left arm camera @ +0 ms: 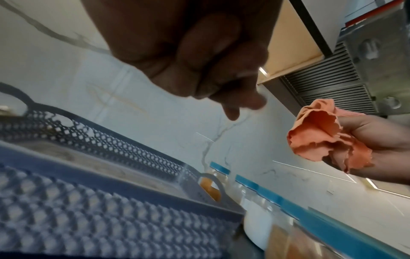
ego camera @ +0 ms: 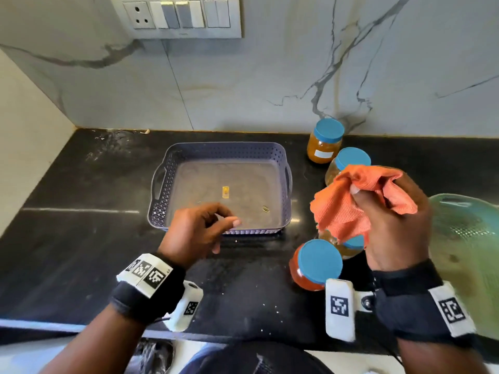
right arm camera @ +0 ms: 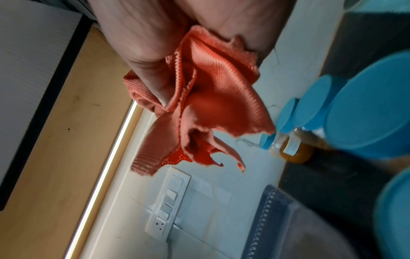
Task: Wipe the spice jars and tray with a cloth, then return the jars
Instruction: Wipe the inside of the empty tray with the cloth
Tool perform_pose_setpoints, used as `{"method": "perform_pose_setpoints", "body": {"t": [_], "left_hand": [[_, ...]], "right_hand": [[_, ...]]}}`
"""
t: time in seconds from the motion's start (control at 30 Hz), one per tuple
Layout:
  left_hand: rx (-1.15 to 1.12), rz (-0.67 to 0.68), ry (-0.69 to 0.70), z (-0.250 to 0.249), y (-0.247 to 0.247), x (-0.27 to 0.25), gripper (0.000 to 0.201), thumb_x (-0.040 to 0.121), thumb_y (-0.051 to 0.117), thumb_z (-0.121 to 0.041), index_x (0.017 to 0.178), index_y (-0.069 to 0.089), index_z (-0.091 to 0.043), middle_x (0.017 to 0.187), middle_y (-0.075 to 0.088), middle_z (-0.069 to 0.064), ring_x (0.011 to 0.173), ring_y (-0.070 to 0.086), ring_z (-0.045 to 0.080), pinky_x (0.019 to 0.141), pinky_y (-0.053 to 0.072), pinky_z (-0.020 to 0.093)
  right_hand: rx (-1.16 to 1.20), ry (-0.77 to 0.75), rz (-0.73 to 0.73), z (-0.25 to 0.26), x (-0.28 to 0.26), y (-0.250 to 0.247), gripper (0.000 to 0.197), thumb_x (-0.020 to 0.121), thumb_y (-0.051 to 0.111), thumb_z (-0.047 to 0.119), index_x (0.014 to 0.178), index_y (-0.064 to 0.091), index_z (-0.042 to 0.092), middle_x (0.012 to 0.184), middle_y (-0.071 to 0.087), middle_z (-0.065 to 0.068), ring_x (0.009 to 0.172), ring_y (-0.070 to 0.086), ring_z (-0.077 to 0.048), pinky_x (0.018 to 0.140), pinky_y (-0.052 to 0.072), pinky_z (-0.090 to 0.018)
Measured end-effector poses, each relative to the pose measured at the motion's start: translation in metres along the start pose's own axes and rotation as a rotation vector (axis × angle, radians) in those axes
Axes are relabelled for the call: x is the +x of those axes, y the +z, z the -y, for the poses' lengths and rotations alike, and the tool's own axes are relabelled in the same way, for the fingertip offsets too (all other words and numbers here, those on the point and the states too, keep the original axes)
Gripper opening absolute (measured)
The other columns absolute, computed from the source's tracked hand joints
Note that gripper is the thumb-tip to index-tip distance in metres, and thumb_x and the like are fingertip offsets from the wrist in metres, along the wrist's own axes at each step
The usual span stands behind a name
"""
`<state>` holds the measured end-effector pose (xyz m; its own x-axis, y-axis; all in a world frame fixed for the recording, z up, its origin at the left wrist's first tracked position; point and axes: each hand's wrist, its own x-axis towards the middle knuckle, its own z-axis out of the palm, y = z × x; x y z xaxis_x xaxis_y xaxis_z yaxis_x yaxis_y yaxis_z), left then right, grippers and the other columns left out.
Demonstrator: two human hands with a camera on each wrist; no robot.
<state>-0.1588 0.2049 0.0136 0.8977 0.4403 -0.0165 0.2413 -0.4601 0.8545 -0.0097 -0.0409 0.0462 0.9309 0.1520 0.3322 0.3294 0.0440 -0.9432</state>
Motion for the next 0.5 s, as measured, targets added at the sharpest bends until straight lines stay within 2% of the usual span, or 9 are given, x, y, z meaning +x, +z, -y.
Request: {"method": "perform_pose_setpoints", "body": {"t": [0.03, 0.07, 0.13, 0.23, 0.27, 0.3, 0.37, 0.43, 0.5], "left_hand": [[0.021, -0.041, 0.002, 0.003, -0.01, 0.003, 0.022, 0.09, 0.072, -0.031, 0.077, 0.072, -0.014, 0.041, 0.052, -0.003, 0.03, 0.041, 0.009, 0.039, 0.031, 0.02], [0.048, -0.087, 0.005, 0.009, -0.023, 0.007, 0.028, 0.09, 0.07, -0.037, 0.073, 0.072, -0.015, 0.039, 0.048, -0.005, 0.032, 0.042, 0.009, 0.043, 0.033, 0.022], [0.097, -0.168, 0.0, 0.021, -0.049, 0.018, 0.031, 0.093, 0.068, -0.039, 0.072, 0.073, -0.018, 0.038, 0.049, -0.007, 0.033, 0.044, 0.005, 0.049, 0.038, 0.022], [0.201, -0.281, -0.001, 0.041, -0.088, 0.039, 0.026, 0.095, 0.068, -0.035, 0.074, 0.071, -0.019, 0.046, 0.058, -0.003, 0.042, 0.054, 0.005, 0.053, 0.044, 0.023], [0.256, -0.3, -0.006, 0.048, -0.099, 0.046, 0.023, 0.095, 0.067, -0.034, 0.077, 0.071, -0.019, 0.052, 0.062, -0.002, 0.049, 0.059, 0.006, 0.056, 0.047, 0.026], [0.3, -0.311, -0.022, 0.056, -0.11, 0.054, 0.019, 0.094, 0.067, -0.033, 0.081, 0.071, -0.02, 0.061, 0.066, -0.003, 0.058, 0.062, 0.01, 0.061, 0.048, 0.029], [0.378, -0.291, -0.084, 0.07, -0.126, 0.068, 0.012, 0.094, 0.065, -0.032, 0.094, 0.071, -0.021, 0.082, 0.07, -0.003, 0.079, 0.067, 0.02, 0.07, 0.048, 0.033], [0.457, -0.222, -0.17, 0.088, -0.138, 0.082, 0.026, 0.095, 0.062, -0.034, 0.116, 0.066, -0.019, 0.111, 0.067, 0.005, 0.102, 0.064, 0.026, 0.084, 0.048, 0.036], [0.511, -0.136, -0.262, 0.1, -0.144, 0.091, 0.046, 0.095, 0.06, -0.041, 0.135, 0.056, -0.017, 0.132, 0.059, 0.013, 0.117, 0.06, 0.032, 0.096, 0.048, 0.043]], "right_hand": [[0.045, -0.004, -0.027, 0.003, 0.001, 0.013, 0.026, 0.086, 0.07, -0.001, 0.095, 0.072, 0.024, 0.095, 0.074, 0.004, 0.096, 0.07, -0.022, 0.087, 0.055, -0.038], [0.108, -0.004, -0.048, 0.005, 0.004, 0.03, 0.024, 0.085, 0.069, -0.003, 0.094, 0.072, 0.019, 0.094, 0.074, 0.001, 0.095, 0.07, -0.023, 0.087, 0.055, -0.039], [0.227, 0.01, -0.077, 0.003, 0.015, 0.064, 0.019, 0.081, 0.069, -0.005, 0.095, 0.071, 0.007, 0.096, 0.073, -0.012, 0.095, 0.069, -0.03, 0.091, 0.055, -0.045], [0.273, 0.04, -0.059, 0.0, 0.038, 0.116, 0.022, 0.076, 0.071, 0.001, 0.096, 0.072, 0.011, 0.099, 0.072, -0.019, 0.098, 0.067, -0.041, 0.094, 0.053, -0.058], [0.241, 0.037, -0.032, 0.002, 0.043, 0.131, 0.023, 0.074, 0.071, 0.003, 0.096, 0.072, 0.012, 0.098, 0.072, -0.017, 0.097, 0.068, -0.041, 0.093, 0.054, -0.056], [0.188, 0.022, 0.002, 0.004, 0.047, 0.148, 0.023, 0.073, 0.07, 0.002, 0.095, 0.07, 0.011, 0.096, 0.072, -0.015, 0.094, 0.068, -0.036, 0.089, 0.055, -0.05], [0.059, -0.016, 0.083, 0.005, 0.048, 0.172, 0.025, 0.072, 0.068, 0.0, 0.092, 0.066, 0.015, 0.089, 0.071, -0.006, 0.087, 0.067, -0.02, 0.082, 0.054, -0.037], [-0.111, -0.03, 0.201, -0.001, 0.043, 0.195, 0.029, 0.072, 0.068, 0.003, 0.09, 0.065, 0.026, 0.086, 0.071, 0.004, 0.084, 0.066, -0.013, 0.079, 0.055, -0.034], [-0.273, 0.016, 0.389, -0.01, 0.038, 0.215, 0.03, 0.072, 0.067, 0.01, 0.089, 0.064, 0.034, 0.085, 0.07, 0.01, 0.084, 0.066, -0.012, 0.077, 0.054, -0.035]]}}
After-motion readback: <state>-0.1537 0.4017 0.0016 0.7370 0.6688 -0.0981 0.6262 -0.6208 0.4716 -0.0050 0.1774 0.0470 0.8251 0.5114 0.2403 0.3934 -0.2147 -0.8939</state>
